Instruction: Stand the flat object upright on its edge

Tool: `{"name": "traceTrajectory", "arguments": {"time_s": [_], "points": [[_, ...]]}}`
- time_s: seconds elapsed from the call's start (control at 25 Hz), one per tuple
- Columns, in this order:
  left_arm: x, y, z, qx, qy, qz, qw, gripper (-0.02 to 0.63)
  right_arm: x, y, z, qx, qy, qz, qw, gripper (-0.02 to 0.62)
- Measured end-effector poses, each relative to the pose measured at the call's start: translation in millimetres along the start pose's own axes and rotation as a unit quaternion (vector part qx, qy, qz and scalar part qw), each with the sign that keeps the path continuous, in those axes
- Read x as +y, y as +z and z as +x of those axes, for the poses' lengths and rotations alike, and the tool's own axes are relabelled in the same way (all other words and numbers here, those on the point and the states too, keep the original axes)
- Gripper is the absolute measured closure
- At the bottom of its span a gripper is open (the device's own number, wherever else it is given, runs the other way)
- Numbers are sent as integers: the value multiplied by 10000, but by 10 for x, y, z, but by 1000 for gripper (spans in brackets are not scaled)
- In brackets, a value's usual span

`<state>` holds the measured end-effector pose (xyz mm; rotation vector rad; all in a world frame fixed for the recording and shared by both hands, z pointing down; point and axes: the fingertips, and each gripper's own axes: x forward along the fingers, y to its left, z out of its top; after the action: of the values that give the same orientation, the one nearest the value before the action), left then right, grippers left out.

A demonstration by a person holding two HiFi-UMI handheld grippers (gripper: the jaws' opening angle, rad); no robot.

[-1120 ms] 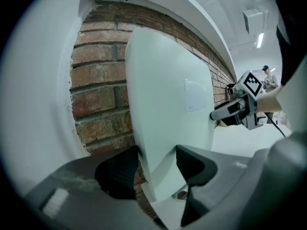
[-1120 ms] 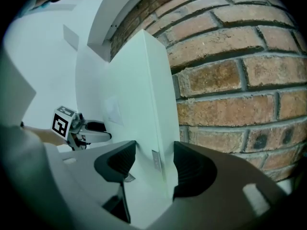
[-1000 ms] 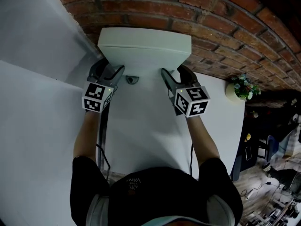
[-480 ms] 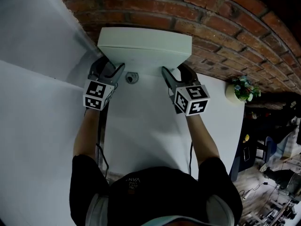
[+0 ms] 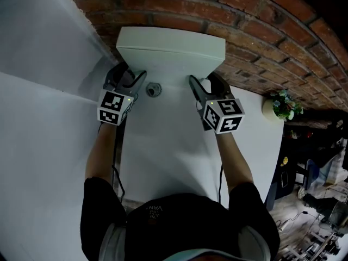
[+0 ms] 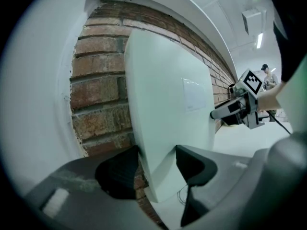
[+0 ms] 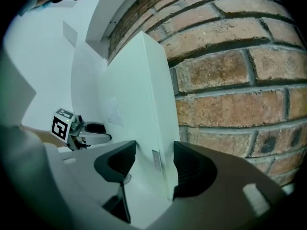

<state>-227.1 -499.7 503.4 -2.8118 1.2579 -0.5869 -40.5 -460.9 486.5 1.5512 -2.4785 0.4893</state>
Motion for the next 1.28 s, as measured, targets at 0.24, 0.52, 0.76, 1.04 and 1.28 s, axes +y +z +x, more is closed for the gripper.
{"name": "traceTrajectory", "arguments": {"time_s": [0.24,0.52,0.76,1.04,1.28], "points": [[34,-9,44,-15,18,-57,10000,354,-23,16,35,-45,-25,55,10000,348],[53,-3,73,-39,28,-77,10000,354,-34,18,47,-121,-70,102,9999,342],[46,-15,72,17,12,-151,9999,353,-25,7,44,-106,-108,206,9997,341],[12,13,21,-159,16,-380,9991,333,-46,-10,8,-75,-168,359,9992,290],[-13,86,-38,-226,-15,-404,9989,331,-48,3,-86,-81,-169,340,9992,288]]}}
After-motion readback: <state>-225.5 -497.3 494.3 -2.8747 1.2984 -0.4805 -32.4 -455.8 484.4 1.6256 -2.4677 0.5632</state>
